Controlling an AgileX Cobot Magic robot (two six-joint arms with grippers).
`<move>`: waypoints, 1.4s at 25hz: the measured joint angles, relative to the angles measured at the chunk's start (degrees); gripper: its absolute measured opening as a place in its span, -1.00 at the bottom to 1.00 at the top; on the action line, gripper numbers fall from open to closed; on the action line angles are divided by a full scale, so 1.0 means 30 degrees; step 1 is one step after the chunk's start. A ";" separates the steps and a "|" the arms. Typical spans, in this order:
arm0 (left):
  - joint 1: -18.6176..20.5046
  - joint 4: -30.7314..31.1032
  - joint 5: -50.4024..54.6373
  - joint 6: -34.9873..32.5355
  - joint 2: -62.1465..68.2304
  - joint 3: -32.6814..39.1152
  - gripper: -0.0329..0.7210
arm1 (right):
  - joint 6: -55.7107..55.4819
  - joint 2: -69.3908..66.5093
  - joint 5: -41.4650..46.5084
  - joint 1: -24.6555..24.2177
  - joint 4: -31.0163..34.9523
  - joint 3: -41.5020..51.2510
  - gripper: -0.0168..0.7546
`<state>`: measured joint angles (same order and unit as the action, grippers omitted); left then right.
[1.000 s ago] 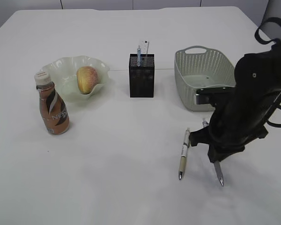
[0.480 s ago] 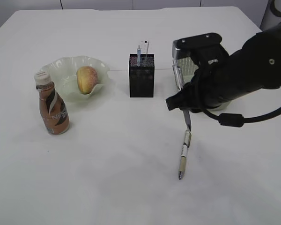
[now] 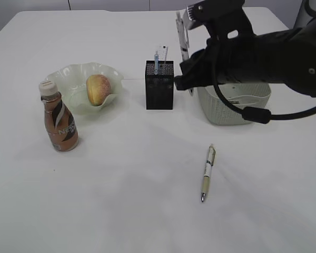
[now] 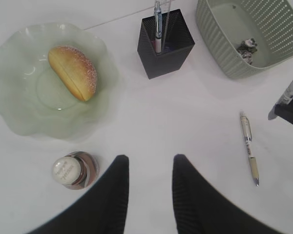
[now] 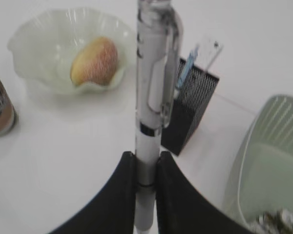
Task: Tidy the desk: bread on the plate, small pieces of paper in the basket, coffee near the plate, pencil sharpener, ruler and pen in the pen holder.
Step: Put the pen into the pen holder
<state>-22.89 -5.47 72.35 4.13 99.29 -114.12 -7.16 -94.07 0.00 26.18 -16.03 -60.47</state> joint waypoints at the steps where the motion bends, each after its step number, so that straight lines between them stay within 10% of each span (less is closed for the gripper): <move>1: 0.0000 0.0000 0.0000 0.0000 0.0000 0.0000 -0.32 | 0.0042 -0.0041 -0.0720 -0.0044 -0.0034 -0.0210 -0.76; 35: 0.0000 0.0236 0.0000 0.0000 -0.0013 0.0000 -0.32 | 0.0561 -1.1779 -0.4106 -0.1642 0.3287 -1.2379 -0.76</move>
<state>-22.89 -4.76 72.35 4.13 99.25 -114.12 -5.47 -129.41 -12.32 21.26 -6.17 -97.61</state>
